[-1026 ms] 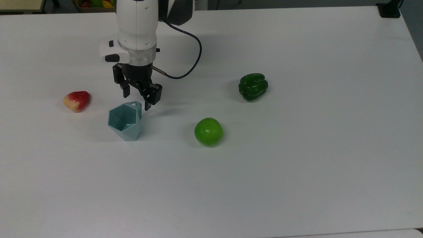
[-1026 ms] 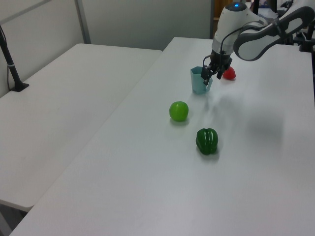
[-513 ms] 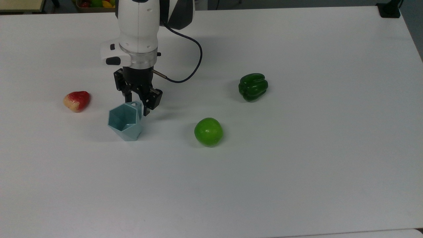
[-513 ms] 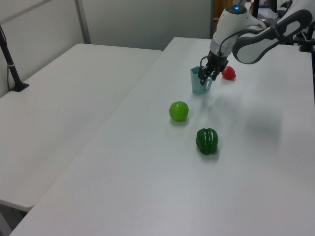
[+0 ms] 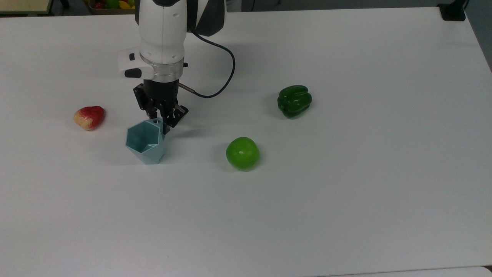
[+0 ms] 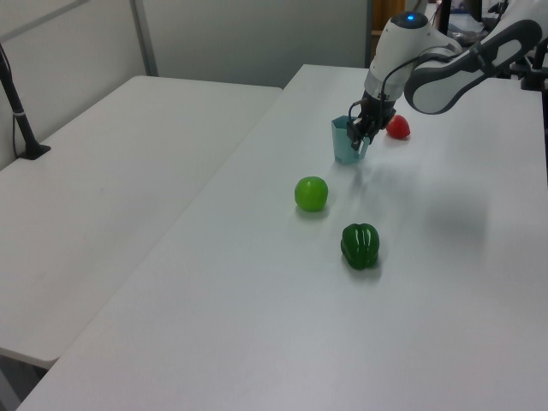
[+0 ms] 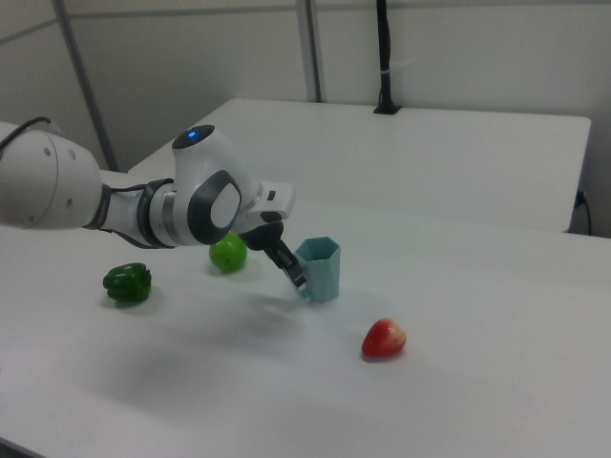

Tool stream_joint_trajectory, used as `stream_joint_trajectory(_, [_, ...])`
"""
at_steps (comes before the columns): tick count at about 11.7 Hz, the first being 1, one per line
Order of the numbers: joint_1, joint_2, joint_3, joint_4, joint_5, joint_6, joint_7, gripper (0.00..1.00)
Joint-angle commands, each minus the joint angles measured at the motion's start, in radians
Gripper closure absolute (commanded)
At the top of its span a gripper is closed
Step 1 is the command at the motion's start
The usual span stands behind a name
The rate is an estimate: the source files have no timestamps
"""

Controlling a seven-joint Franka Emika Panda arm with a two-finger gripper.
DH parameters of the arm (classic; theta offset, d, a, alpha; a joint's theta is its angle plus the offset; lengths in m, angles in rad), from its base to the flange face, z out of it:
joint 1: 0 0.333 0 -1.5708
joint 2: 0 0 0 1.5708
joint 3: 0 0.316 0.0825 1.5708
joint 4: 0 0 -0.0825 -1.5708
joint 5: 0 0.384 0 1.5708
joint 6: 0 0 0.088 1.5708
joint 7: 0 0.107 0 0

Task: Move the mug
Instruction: 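Lower the gripper onto the mug rim and close it, then lift the mug and carry it past the red strawberry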

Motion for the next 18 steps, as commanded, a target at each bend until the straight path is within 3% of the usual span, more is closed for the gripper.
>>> stream_joint_trajectory(1, [0.0, 0.004, 0.002, 0.006, -0.025, 0.018, 0.027, 0.77])
stream_joint_trajectory(3, [0.0, -0.002, 0.002, 0.006, -0.025, 0.017, 0.027, 0.83])
stream_joint_trajectory(7, [-0.006, -0.049, 0.004, 0.006, -0.024, 0.014, 0.035, 0.84])
stream_joint_trajectory(10, [-0.014, -0.138, 0.003, -0.012, -0.021, 0.003, 0.033, 0.84])
stream_joint_trajectory(12, [-0.053, -0.265, 0.003, -0.09, -0.021, -0.008, 0.026, 0.84])
stream_joint_trajectory(14, [-0.127, -0.341, 0.002, -0.115, -0.021, -0.073, 0.021, 0.84])
stream_joint_trajectory(18, [-0.346, -0.321, -0.002, -0.126, -0.013, -0.085, -0.072, 0.84])
